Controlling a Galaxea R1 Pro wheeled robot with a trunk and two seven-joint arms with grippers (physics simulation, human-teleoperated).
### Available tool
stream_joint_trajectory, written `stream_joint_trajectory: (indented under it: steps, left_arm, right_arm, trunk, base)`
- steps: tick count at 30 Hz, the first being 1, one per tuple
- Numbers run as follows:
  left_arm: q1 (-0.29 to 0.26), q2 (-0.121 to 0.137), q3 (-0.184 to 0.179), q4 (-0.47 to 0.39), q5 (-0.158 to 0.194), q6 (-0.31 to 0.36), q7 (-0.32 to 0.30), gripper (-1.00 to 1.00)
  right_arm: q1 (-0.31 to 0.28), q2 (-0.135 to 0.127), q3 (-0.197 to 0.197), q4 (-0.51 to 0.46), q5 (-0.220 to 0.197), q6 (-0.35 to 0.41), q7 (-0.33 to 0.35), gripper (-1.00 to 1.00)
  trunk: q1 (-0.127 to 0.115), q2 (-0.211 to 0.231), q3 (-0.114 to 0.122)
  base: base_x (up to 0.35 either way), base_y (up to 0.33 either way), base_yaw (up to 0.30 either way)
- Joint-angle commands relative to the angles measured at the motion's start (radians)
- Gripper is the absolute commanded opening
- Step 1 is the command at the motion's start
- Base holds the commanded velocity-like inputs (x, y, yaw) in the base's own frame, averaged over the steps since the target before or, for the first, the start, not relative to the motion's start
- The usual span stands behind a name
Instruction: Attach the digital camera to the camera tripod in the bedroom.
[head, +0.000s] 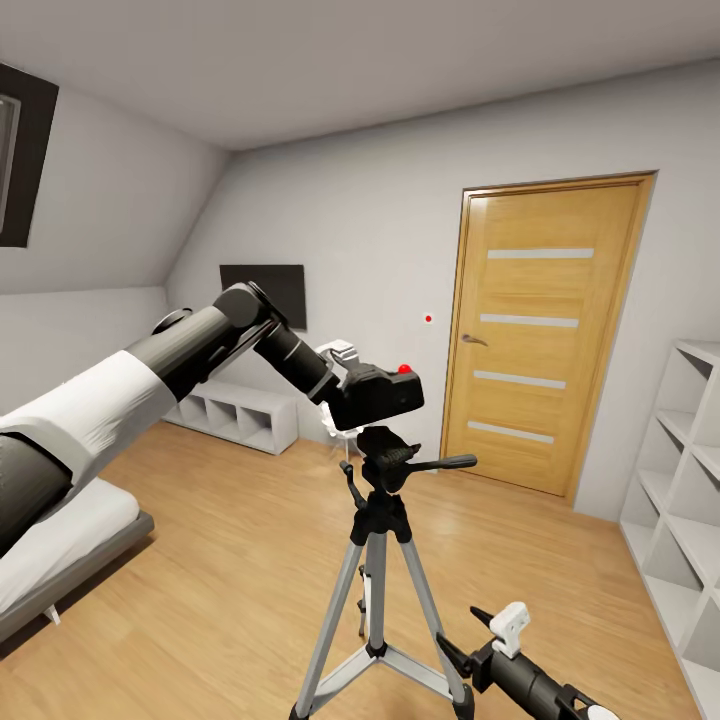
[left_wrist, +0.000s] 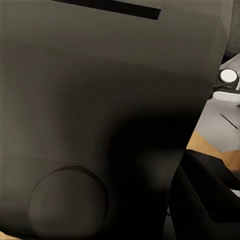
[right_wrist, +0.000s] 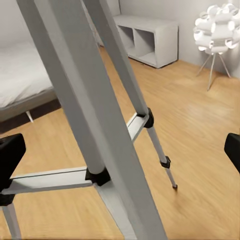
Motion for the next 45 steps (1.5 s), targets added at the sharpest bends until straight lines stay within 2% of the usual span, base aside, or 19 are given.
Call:
stream_joint_trajectory:
  steps: [1, 5, 9, 14, 17, 22, 28, 31, 41, 45]
  left_arm:
    - [-0.001, -0.002, -0.004, -0.001, 0.002, 0.008, -0.003, -1.0]
    - [-0.001, -0.004, -0.004, -0.001, 0.002, 0.008, -0.003, -1.0]
    - [-0.001, -0.003, -0.007, -0.001, 0.002, 0.008, -0.003, -1.0]
    - [-0.001, -0.003, -0.009, -0.001, 0.002, 0.008, -0.003, -1.0]
    - [-0.001, -0.003, -0.011, -0.001, 0.002, 0.008, -0.003, -1.0]
    - [-0.001, -0.001, -0.012, -0.001, 0.002, 0.008, -0.003, -1.0]
    - [-0.001, -0.001, -0.021, -0.001, 0.002, 0.008, -0.003, -1.0]
    - [-0.001, 0.0, -0.025, -0.001, 0.002, 0.008, -0.003, -1.0]
    - [-0.001, 0.0, -0.03, -0.001, 0.002, 0.008, -0.003, -1.0]
    - [-0.001, 0.0, -0.03, -0.001, 0.002, 0.008, -0.003, -1.0]
  right_arm:
    - [-0.001, 0.002, 0.013, 0.002, -0.008, 0.0, -0.009, 1.0]
    - [-0.001, 0.012, 0.016, 0.002, -0.007, 0.002, -0.037, 1.0]
    - [-0.014, 0.035, 0.018, 0.002, -0.004, 0.005, -0.079, 1.0]
    - [-0.022, 0.051, 0.019, 0.002, -0.002, 0.006, -0.095, 1.0]
    - [-0.032, 0.074, 0.019, 0.002, 0.0, 0.006, -0.101, 1.0]
    - [-0.044, 0.094, 0.019, 0.002, 0.026, 0.007, -0.115, 1.0]
    - [-0.06, 0.126, 0.019, 0.002, 0.097, 0.009, -0.146, 1.0]
    - [-0.064, 0.133, 0.019, 0.002, 0.116, 0.01, -0.152, 1.0]
    - [-0.091, 0.163, 0.019, 0.009, 0.137, 0.021, -0.179, 1.0]
    - [-0.101, 0.17, 0.019, 0.012, 0.138, 0.056, -0.186, 1.0]
  trunk:
    - [0.0, -0.001, 0.0]
    - [0.0, -0.001, 0.0]
    - [0.0, -0.001, 0.0]
    - [0.0, -0.001, 0.0]
    - [0.0, -0.001, 0.0]
    - [0.0, -0.001, 0.0]
    - [0.0, -0.001, 0.0]
    - [0.0, -0.001, 0.0]
    - [0.0, -0.001, 0.0]
    - [0.0, -0.001, 0.0]
  base:
    - [0.0, 0.0, 0.0]
    - [0.0, 0.0, 0.0]
    - [0.0, 0.0, 0.0]
    - [0.0, 0.0, 0.0]
    - [0.0, 0.0, 0.0]
    - [0.0, 0.0, 0.0]
    - [0.0, 0.0, 0.0]
    - [0.0, 0.0, 0.0]
    - [0.0, 0.0, 0.0]
    - [0.0, 0.0, 0.0]
